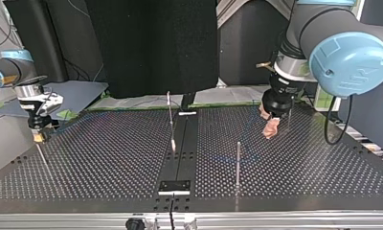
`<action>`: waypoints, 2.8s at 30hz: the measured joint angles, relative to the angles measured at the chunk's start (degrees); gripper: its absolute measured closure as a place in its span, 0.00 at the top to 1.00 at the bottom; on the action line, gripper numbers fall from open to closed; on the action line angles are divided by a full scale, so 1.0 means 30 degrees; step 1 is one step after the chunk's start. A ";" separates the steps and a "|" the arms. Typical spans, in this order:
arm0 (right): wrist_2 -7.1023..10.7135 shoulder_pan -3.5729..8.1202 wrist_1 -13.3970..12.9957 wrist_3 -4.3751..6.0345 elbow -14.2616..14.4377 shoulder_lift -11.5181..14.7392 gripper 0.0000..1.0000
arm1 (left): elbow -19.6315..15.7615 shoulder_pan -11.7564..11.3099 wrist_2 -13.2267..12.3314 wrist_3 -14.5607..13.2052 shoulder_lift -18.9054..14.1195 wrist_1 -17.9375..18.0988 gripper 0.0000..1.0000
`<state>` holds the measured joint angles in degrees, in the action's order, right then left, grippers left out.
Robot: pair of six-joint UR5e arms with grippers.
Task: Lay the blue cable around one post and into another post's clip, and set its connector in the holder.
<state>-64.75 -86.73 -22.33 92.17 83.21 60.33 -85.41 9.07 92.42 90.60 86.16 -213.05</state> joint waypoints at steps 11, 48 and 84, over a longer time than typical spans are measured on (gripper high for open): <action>-0.0001 -0.0001 -0.0001 -0.0001 0.0001 0.0000 1.00 | 0.0000 0.0000 0.1610 -0.2130 -0.0101 -0.0009 1.00; -0.0002 -0.0001 -0.0001 0.0000 0.0001 0.0001 1.00 | 0.0110 -0.0314 0.1075 -0.2486 -0.0943 0.1888 1.00; -0.0001 0.0000 0.0000 -0.0001 0.0000 0.0001 1.00 | 0.0103 -0.0408 0.0255 -0.1879 -0.0967 0.2918 1.00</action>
<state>-64.75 -86.73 -22.33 92.16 83.21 60.33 -85.10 7.85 93.18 84.96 83.26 -204.29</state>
